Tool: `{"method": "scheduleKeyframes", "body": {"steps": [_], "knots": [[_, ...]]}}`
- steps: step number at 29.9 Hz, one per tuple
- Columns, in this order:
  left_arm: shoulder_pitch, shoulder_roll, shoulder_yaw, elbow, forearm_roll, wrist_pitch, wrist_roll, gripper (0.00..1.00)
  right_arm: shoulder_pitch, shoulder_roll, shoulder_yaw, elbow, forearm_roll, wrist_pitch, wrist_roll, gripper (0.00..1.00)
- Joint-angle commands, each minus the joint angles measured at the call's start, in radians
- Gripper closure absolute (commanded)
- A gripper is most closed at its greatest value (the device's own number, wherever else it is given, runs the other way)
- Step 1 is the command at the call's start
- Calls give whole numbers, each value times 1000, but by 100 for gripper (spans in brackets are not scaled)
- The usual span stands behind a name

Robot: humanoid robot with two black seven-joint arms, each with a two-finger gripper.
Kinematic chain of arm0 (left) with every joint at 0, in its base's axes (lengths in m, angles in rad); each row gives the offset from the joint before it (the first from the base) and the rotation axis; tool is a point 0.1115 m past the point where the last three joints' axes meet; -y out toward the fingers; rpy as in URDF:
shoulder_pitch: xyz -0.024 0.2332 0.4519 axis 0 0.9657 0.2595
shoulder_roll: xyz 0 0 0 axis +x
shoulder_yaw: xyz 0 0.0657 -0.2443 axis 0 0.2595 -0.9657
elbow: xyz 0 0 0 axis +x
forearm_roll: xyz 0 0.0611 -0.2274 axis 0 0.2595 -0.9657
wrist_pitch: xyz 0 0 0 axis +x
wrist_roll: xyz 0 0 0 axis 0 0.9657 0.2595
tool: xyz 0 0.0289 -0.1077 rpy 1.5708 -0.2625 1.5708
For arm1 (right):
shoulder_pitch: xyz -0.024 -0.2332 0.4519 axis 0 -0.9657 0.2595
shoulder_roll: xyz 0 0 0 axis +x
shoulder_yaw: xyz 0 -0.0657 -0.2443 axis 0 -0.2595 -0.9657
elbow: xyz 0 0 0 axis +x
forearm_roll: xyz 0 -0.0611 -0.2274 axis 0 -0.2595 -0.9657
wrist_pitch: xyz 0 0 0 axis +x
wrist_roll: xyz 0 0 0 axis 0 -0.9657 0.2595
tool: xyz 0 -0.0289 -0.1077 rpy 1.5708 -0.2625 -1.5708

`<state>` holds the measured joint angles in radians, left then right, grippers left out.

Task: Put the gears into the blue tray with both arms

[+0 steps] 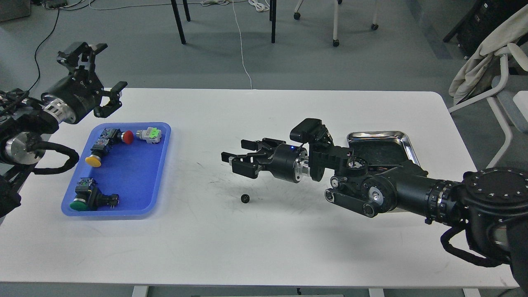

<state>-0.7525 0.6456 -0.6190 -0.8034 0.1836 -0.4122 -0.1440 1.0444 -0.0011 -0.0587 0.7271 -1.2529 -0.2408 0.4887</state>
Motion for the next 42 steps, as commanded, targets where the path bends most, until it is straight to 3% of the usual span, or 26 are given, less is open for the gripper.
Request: {"method": "scheduleKeyframes", "body": {"steps": [1, 4, 6, 13, 20, 26, 32, 36, 42], "knots": [[-4, 17, 33, -23, 26, -11, -25, 1, 13, -52, 74, 0, 116, 5, 0, 19], [-8, 37, 70, -60, 121, 3, -87, 1, 48, -129, 85, -3, 280, 5, 0, 16], [-8, 58, 74, -108, 175, 13, -107, 1, 62, -178, 86, -3, 386, 5, -6, 15], [-10, 78, 102, -213, 348, 87, -117, 1, 94, -353, 128, -3, 642, 41, -12, 13], [-16, 141, 162, -355, 442, 139, -115, 1, 83, -482, 230, -15, 806, 92, -65, 13], [-21, 207, 162, -474, 494, 164, -127, 1, 60, -539, 238, -34, 949, 98, -87, 11], [-10, 221, 165, -520, 456, 216, -213, 1, 33, -565, 250, -32, 961, 87, -88, 11], [12, 256, 179, -638, 480, 273, -229, 1, 19, -566, 261, -32, 961, 84, -87, 11], [41, 207, 205, -654, 707, 280, -282, 1, 13, -582, 272, -34, 1004, 84, -88, 11]]}}
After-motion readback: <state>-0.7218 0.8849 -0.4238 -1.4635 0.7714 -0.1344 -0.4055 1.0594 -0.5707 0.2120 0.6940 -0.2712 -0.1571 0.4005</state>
